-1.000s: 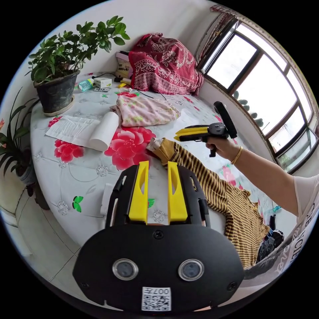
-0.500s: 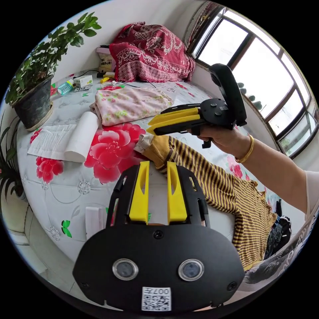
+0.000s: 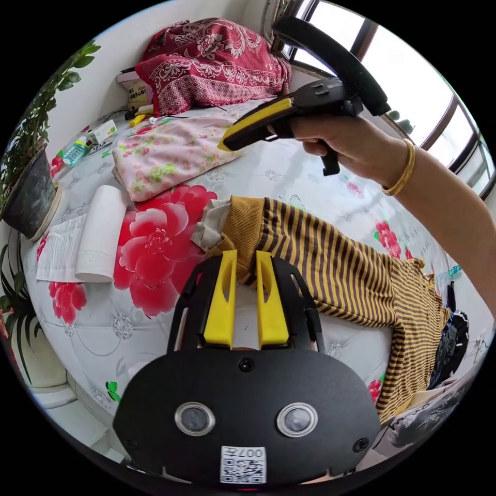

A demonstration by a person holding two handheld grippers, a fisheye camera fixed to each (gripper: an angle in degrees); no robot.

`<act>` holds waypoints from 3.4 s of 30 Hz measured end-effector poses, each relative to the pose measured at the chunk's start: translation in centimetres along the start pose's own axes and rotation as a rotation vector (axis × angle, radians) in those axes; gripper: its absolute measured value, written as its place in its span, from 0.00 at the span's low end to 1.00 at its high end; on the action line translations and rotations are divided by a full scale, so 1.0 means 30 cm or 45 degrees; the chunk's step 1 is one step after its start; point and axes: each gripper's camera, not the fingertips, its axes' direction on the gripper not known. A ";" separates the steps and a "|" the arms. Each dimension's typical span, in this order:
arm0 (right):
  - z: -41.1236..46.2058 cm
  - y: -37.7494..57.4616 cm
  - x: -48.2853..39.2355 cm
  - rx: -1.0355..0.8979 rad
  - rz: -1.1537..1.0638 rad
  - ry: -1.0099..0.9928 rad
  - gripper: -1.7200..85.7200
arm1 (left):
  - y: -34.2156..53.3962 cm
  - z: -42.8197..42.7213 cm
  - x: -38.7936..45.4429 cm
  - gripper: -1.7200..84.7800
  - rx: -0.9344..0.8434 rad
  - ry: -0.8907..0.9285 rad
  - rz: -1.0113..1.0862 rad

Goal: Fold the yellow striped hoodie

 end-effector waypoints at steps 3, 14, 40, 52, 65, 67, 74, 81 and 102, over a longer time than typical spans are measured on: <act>0.015 0.056 -0.030 0.062 -0.036 -0.275 0.03 | -0.003 0.011 -0.006 0.09 0.007 0.028 -0.010; 0.220 0.043 -0.126 -0.166 -0.272 -0.187 0.02 | 0.020 0.025 0.057 0.09 -0.004 -0.065 0.079; 0.195 0.746 -0.107 0.393 0.479 -0.076 0.02 | -0.011 0.108 0.016 0.07 -0.006 -0.236 0.101; -0.104 2.007 -0.774 0.283 1.513 0.231 0.02 | 0.135 0.082 0.427 0.06 -0.081 0.154 0.367; -0.344 3.009 -1.158 0.175 2.187 0.762 0.09 | 0.255 0.173 1.388 0.06 -0.230 0.456 0.965; -0.341 3.113 -1.125 0.147 2.180 0.757 0.09 | 0.280 0.211 1.559 0.06 -0.235 0.471 1.082; -0.221 3.448 -0.853 0.145 2.142 0.557 0.07 | 0.403 0.439 2.165 0.06 -0.300 0.523 1.456; 0.009 3.542 -0.639 0.041 2.096 0.149 0.03 | 0.481 0.685 2.494 0.03 -0.320 0.389 1.688; -0.012 3.575 -0.669 -0.248 1.720 0.300 0.08 | 0.504 0.869 2.516 0.01 -0.351 0.628 1.660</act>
